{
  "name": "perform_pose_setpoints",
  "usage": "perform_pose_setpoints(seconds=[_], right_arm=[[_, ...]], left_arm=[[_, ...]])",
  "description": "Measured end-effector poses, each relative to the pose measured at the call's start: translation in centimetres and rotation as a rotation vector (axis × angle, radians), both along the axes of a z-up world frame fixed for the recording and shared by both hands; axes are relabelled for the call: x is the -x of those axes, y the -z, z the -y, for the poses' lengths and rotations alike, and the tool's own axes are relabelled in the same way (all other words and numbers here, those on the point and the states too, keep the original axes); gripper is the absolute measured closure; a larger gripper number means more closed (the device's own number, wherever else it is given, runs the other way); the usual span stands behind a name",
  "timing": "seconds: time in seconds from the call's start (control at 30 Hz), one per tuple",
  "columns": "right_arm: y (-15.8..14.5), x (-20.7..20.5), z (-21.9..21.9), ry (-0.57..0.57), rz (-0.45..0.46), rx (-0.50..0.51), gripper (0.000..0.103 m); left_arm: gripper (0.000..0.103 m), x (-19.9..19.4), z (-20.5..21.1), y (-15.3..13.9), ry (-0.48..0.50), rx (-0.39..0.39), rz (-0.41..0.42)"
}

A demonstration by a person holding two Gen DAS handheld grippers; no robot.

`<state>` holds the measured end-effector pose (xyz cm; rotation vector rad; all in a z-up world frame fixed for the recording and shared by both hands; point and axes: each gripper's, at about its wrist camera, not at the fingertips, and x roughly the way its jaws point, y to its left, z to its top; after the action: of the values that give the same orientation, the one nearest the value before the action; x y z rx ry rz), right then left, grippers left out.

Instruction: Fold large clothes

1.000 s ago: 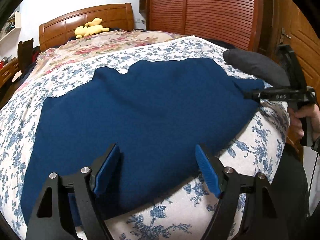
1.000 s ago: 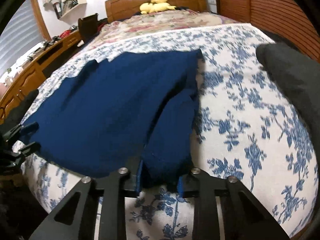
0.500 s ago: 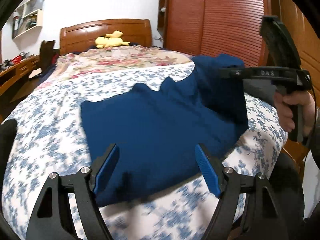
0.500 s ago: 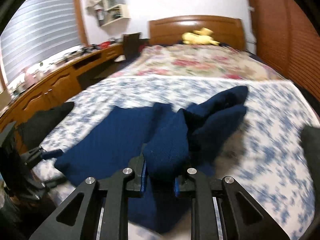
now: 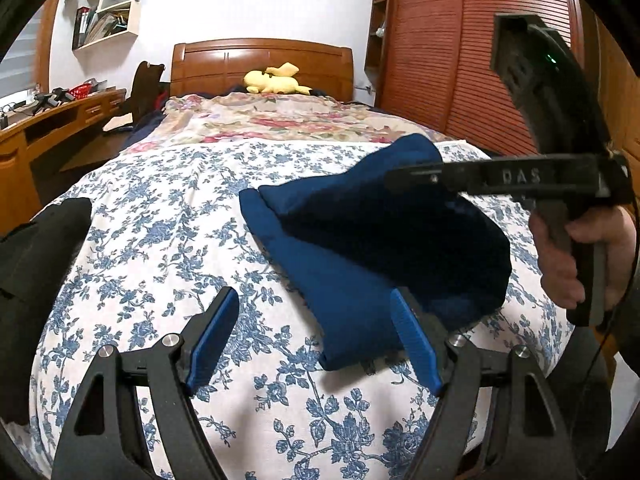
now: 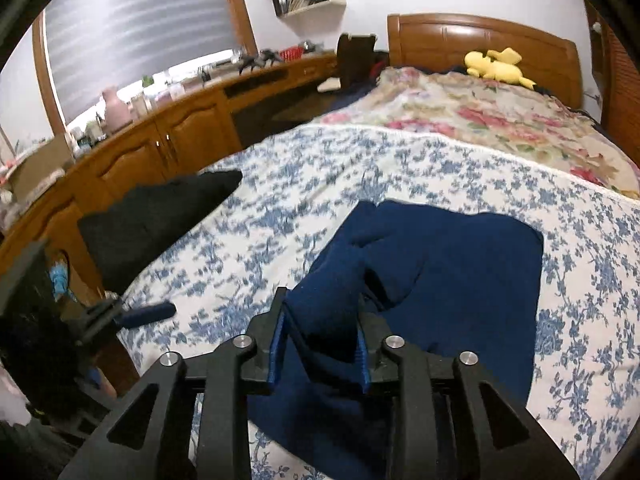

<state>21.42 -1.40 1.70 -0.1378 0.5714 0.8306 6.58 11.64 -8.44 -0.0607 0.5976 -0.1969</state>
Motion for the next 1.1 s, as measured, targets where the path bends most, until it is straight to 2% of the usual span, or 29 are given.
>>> perform_pose_setpoints(seconds=[0.13,0.2,0.33,0.57,0.67,0.9,1.1], right_arm=[[-1.8,1.4,1.0,0.001,0.059,-0.014,0.062],[-2.2,2.1,2.4,0.012,0.087,-0.018,0.06],[-1.0,3.6,6.4,0.067,0.122,-0.018,0.06],[4.1,0.9,9.1,0.198,0.037,0.08,0.06],[5.8,-0.2,9.0,0.186,-0.023,0.078,0.061],[7.6,-1.8,8.0,0.126,-0.058,0.088,0.061],[9.2,-2.9,8.9,0.082,-0.031,0.058,0.061]], left_arm=[[0.025,-0.2,0.2,-0.1,0.007,0.001,0.007],[0.025,-0.3,0.5,-0.1,0.013,-0.004,0.008],[0.025,-0.5,1.3,-0.1,0.025,-0.017,0.007],[0.024,-0.4,2.0,-0.3,0.033,-0.027,0.011],[0.025,-0.9,2.2,-0.3,0.029,-0.023,0.008],[0.025,-1.7,3.1,-0.9,0.007,-0.027,0.019],[0.025,-2.4,4.1,-0.5,-0.034,-0.047,-0.013]])
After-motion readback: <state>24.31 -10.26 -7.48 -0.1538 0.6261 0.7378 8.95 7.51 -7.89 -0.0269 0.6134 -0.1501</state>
